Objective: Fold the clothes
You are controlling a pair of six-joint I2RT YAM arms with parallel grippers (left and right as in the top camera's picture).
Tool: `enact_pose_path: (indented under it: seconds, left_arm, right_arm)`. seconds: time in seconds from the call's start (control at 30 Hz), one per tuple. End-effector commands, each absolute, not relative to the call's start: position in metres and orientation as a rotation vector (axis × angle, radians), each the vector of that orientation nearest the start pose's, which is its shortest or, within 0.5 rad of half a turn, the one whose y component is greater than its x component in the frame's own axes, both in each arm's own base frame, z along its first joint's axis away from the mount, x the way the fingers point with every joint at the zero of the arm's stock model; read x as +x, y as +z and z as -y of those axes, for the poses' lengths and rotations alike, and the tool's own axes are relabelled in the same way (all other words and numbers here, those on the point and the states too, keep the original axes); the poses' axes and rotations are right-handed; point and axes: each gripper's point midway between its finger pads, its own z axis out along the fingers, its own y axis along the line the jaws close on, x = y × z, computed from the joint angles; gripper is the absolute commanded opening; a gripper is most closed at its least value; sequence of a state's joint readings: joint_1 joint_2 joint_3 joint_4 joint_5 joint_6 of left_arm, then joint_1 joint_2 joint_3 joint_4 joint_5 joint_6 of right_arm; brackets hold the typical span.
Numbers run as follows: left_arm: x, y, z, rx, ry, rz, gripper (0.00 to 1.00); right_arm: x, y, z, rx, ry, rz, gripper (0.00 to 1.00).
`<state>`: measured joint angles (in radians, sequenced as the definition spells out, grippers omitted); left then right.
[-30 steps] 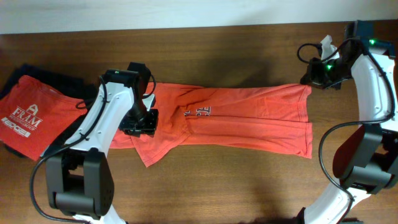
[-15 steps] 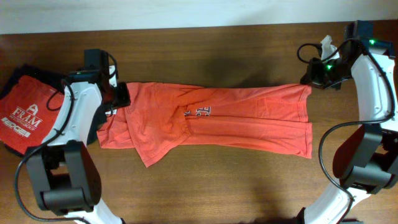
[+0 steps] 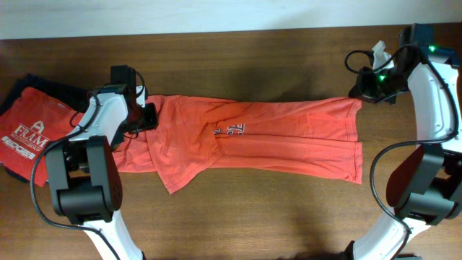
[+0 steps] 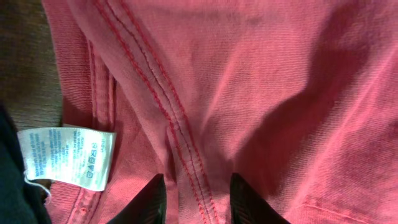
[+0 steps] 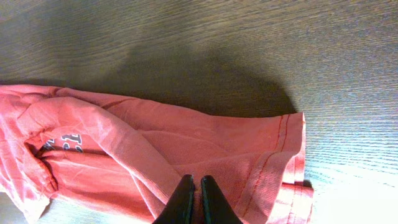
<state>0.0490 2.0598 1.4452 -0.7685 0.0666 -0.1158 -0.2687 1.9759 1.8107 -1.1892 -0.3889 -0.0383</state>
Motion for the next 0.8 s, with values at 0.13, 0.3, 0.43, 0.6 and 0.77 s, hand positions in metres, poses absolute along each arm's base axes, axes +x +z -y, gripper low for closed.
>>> enact_pose_path:
  seconds: [0.13, 0.3, 0.43, 0.6, 0.77]
  left_arm:
    - [0.428, 0.004, -0.012, -0.203, -0.088, -2.956, 0.00]
    - [0.447, 0.027, -0.023, -0.230, -0.085, -2.893, 0.00]
    - [0.466, 0.047, -0.036, -0.258, -0.090, -2.820, 0.00]
    - [0.475, 0.051, -0.037, -0.283, -0.093, -2.781, 0.00]
    - [0.484, 0.056, -0.030, -0.309, -0.172, -2.738, 0.00]
  right_arm:
    - [0.427, 0.150, 0.052, 0.250, 0.486, -2.813, 0.06]
    - [0.427, 0.149, 0.052, 0.251, 0.481, -2.814, 0.06]
    - [0.426, 0.147, 0.058, 0.259, 0.429, -2.827, 0.06]
    - [0.426, 0.147, 0.058, 0.259, 0.428, -2.827, 0.06]
    - [0.426, 0.146, 0.060, 0.261, 0.414, -2.831, 0.06]
